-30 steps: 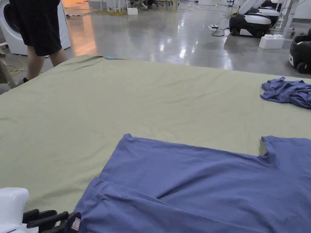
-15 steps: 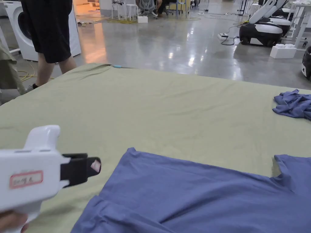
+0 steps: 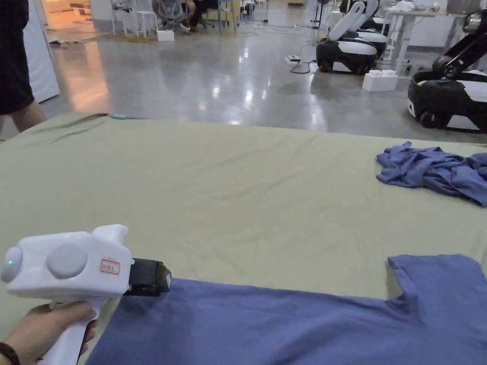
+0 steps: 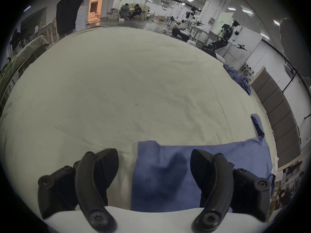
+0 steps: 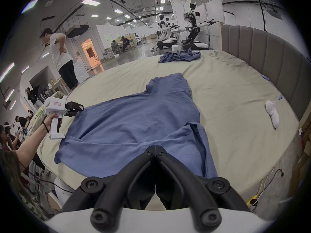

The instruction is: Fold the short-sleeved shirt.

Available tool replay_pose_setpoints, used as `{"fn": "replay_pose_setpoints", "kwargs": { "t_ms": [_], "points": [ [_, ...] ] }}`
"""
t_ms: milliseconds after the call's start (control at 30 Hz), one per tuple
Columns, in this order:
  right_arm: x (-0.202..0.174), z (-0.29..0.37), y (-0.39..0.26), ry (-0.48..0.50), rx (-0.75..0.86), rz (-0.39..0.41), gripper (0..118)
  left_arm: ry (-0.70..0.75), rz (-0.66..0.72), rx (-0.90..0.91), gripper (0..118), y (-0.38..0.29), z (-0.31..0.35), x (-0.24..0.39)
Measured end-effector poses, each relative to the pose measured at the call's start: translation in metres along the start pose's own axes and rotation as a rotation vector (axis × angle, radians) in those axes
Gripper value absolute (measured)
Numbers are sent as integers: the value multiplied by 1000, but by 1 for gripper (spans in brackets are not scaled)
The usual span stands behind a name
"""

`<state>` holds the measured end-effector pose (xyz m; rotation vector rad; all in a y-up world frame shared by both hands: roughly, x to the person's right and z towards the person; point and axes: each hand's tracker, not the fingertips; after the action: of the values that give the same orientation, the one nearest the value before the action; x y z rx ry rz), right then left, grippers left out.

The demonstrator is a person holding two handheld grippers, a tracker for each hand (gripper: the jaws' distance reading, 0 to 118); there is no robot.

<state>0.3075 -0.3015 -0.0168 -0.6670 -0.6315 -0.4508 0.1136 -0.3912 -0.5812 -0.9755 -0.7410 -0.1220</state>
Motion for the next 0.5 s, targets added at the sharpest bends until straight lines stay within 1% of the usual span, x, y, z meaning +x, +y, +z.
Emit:
{"fn": "replay_pose_setpoints", "kwargs": {
  "t_ms": [33, 67, 100, 133, 167, 200, 267, 300, 333, 367, 400, 433, 500],
  "points": [
    [1, -3, 3, -3, -9, 7, 2, -1, -14, 9, 92, -1, 2, 1],
    [3, -6, 7, -3, -17, 15, 2, 2, -29, 14, 71, -2, 4, 3],
    [5, -11, 13, -2, -30, 28, 2, 36, -57, 28, 30, -4, 6, 5],
    [7, -16, 20, -2, -37, 44, 2, 44, -63, 34, 2, -9, 11, 12],
    [8, -21, 27, 1, -37, 63, 2, 20, -51, 35, 2, -10, 12, 11],
    [11, -27, 39, 1, -36, 77, 2, -4, -23, -6, 2, -9, 10, 10],
    [17, -41, 66, 15, -18, 98, 2, 10, -15, -12, 2, -12, 6, 11],
    [21, -50, 81, 29, 3, 96, 4, 4, -8, -10, 2, -12, 4, 9],
    [26, -62, 98, 58, 29, 69, 29, -4, 13, -15, 2, -12, 2, 7],
    [32, -74, 113, 75, 23, 39, 57, -12, 29, -19, 2, -12, 1, 5],
    [40, -92, 131, 93, 2, 3, 80, -23, 47, -18, 2, -13, 1, 5],
    [44, -111, 148, 104, -49, -44, 93, -33, 56, -18, 2, -13, 2, 3],
    [55, -145, 169, 82, -141, -79, 92, -40, 60, -14, 2, -15, 4, 4]
  ]
}}
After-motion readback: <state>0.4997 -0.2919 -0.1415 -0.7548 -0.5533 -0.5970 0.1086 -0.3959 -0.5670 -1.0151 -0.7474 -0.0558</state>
